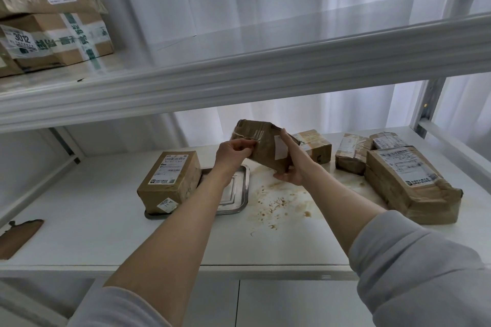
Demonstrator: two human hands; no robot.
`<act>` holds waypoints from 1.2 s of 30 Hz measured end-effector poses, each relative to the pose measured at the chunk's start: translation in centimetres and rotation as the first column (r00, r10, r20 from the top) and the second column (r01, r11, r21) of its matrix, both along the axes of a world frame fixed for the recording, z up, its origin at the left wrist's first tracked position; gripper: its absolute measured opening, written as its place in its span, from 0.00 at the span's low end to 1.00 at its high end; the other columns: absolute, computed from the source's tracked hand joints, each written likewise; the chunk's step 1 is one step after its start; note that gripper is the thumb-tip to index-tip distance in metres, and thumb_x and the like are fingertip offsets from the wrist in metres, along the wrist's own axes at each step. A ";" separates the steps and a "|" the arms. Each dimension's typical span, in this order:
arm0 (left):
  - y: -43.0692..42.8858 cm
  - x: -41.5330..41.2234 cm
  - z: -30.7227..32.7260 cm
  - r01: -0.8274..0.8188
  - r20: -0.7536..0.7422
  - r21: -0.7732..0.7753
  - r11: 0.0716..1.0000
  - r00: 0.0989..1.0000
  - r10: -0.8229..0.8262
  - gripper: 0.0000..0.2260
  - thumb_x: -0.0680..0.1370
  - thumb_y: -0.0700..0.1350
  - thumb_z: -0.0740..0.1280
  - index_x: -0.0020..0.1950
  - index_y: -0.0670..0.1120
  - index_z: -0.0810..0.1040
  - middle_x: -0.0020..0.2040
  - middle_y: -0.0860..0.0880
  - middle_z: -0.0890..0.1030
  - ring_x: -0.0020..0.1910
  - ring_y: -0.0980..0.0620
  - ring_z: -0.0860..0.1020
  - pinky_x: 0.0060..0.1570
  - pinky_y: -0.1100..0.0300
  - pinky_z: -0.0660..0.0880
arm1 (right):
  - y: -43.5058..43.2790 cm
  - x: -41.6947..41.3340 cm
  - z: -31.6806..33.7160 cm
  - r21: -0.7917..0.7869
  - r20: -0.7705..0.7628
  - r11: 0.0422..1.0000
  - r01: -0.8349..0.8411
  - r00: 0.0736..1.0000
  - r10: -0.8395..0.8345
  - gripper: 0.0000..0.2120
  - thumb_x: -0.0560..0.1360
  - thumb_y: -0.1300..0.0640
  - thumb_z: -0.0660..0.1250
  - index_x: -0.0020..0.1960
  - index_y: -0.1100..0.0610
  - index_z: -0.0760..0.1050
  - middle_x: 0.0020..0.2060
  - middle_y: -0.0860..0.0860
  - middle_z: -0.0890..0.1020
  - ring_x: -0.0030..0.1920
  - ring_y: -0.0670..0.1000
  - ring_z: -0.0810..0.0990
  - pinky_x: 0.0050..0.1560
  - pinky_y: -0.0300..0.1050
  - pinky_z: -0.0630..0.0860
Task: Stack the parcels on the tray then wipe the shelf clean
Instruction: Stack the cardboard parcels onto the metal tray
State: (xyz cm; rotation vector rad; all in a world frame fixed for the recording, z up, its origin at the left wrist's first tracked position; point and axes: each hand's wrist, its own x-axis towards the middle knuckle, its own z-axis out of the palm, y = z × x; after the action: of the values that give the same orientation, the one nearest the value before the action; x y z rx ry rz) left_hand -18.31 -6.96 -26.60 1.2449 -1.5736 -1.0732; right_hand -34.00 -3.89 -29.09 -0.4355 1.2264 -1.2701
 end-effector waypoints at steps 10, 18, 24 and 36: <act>0.8 -1.2 1.1 0.154 0.135 -0.087 0.984 0.981 -0.142 0.13 0.74 0.29 0.64 0.55 0.37 0.82 0.63 0.46 0.79 0.62 0.51 0.75 0.63 0.60 0.73 | 0.7 0.8 -0.7 0.029 0.130 0.999 0.026 0.991 -0.029 0.50 0.63 0.25 0.64 0.75 0.53 0.60 0.70 0.58 0.70 0.70 0.63 0.68 0.67 0.67 0.65; 1.1 -0.3 1.0 0.115 0.106 -0.046 0.992 0.988 -0.109 0.11 0.75 0.32 0.64 0.48 0.42 0.85 0.56 0.47 0.83 0.61 0.50 0.77 0.64 0.56 0.73 | 0.9 0.0 0.0 0.046 0.212 0.998 0.042 0.976 -0.051 0.33 0.73 0.32 0.61 0.65 0.56 0.71 0.59 0.58 0.78 0.59 0.61 0.77 0.61 0.66 0.70; 0.9 -0.9 0.8 -0.076 0.111 -0.044 0.996 0.991 0.080 0.12 0.79 0.50 0.63 0.59 0.46 0.77 0.58 0.47 0.79 0.59 0.47 0.76 0.61 0.52 0.75 | 0.9 1.0 0.3 0.005 0.146 0.999 0.041 0.988 -0.041 0.25 0.73 0.45 0.66 0.65 0.56 0.72 0.49 0.57 0.79 0.50 0.58 0.79 0.43 0.55 0.79; 0.7 -0.2 0.4 0.000 -0.147 0.462 0.887 0.986 0.076 0.28 0.73 0.60 0.66 0.70 0.51 0.67 0.63 0.44 0.76 0.59 0.41 0.76 0.56 0.41 0.76 | 0.7 1.3 0.5 -0.057 0.060 0.998 -0.013 0.998 0.016 0.12 0.69 0.57 0.68 0.52 0.58 0.74 0.42 0.56 0.80 0.43 0.56 0.80 0.41 0.49 0.78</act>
State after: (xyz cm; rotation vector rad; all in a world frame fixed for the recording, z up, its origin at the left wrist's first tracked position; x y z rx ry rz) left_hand -18.49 -6.25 -26.16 1.4467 -1.1997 -1.5428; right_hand -32.74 -3.24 -28.55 -0.4432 1.1374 -1.2989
